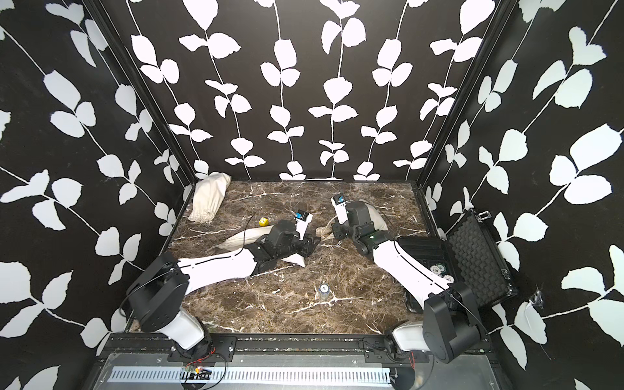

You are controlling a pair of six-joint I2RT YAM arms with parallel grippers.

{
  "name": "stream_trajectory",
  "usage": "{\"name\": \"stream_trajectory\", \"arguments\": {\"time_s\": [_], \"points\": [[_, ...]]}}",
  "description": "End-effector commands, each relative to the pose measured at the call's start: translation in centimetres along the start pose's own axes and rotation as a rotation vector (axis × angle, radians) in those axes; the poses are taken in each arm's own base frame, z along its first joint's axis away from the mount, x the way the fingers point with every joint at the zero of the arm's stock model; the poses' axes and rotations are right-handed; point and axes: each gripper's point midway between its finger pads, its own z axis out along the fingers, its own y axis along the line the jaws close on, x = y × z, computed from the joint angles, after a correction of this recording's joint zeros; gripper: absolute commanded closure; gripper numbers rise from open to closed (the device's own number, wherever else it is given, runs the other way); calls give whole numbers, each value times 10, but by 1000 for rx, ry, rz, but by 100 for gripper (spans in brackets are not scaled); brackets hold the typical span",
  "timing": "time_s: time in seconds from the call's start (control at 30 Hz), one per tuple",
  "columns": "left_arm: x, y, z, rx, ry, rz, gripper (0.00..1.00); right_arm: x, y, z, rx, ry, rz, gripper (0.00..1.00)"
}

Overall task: Close the soil bag
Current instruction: Move the soil bag to the center of the board.

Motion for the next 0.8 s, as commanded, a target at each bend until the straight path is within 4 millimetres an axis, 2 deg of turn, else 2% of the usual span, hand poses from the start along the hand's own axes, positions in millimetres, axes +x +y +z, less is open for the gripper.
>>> {"name": "stream_trajectory", "arguments": {"time_s": [0.0, 0.07, 0.3, 0.6, 0.7, 0.77], "points": [[-26, -9, 9, 30, -49, 9, 56, -22, 10, -9, -36, -93, 13, 100], [-25, -14, 16, 58, -46, -3, 56, -22, 10, -9, -37, -91, 11, 100], [-14, -8, 35, 33, 0, -4, 57, -23, 11, -11, -39, -99, 7, 99], [-10, 0, 44, -4, 2, -5, 64, -24, 12, -13, -47, -116, 1, 98], [-11, 0, 43, 3, -7, -8, 71, -21, 11, -14, -38, -112, -4, 97], [-12, -3, 42, 21, -5, -5, 93, -19, 9, -14, -23, -108, -11, 96]]}}
